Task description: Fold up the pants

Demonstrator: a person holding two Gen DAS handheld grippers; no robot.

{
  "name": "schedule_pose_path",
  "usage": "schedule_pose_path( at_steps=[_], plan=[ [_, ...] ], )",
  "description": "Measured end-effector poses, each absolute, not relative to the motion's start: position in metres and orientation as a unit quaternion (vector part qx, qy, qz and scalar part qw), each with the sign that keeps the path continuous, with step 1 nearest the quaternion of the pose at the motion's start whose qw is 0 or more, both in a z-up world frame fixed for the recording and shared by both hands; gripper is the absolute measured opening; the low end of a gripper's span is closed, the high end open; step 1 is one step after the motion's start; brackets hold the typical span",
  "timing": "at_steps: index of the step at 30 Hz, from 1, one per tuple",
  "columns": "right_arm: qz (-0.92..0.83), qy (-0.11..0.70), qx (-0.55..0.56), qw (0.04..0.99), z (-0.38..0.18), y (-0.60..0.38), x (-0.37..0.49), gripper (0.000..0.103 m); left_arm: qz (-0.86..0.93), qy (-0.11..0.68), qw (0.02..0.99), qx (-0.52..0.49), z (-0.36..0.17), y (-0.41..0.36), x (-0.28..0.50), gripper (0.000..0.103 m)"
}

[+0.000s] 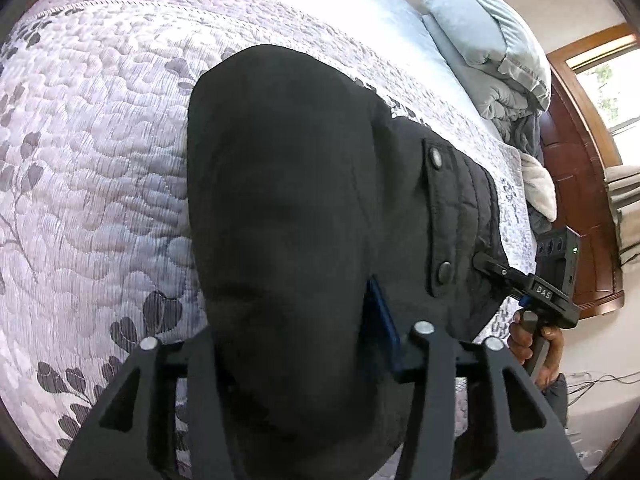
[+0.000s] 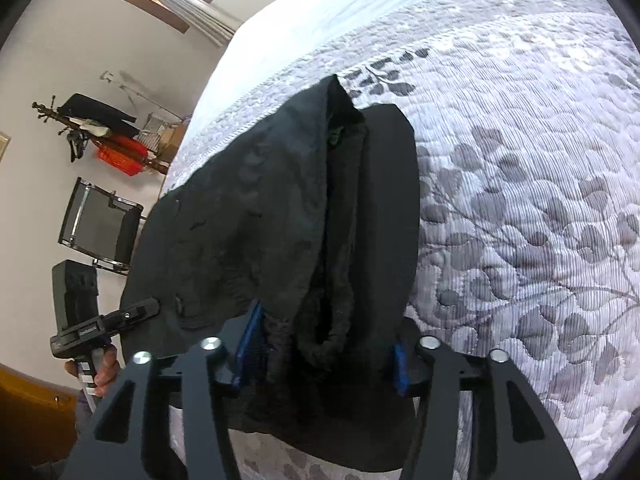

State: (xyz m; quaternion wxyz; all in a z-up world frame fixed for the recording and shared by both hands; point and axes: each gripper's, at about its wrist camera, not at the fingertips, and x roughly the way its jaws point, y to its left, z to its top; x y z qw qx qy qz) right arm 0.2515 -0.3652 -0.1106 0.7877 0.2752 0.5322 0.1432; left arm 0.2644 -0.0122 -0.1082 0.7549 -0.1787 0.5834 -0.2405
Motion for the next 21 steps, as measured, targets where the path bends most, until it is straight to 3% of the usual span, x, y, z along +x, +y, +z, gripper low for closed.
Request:
schedule_pose_path(
  at_steps=[9, 16, 21],
  plan=[
    [0.156, 0.519, 0.299, 0.785, -0.124, -0.389, 0.231, 0.078, -0.232, 0.577, 0.765, -0.166, -0.112, -0.008, 0.258, 0.065],
    [0.156, 0.504, 0.339, 0.779, -0.125, -0.406, 0.209, 0.078, -0.194, 0.566, 0.790, -0.137, -0.102, 0.002, 0.248, 0.083],
    [0.132, 0.499, 0.341, 0.786, -0.116, -0.418, 0.192, 0.079, -0.160, 0.560, 0.802, -0.134, -0.091, 0.019, 0.235, 0.085]
  ],
)
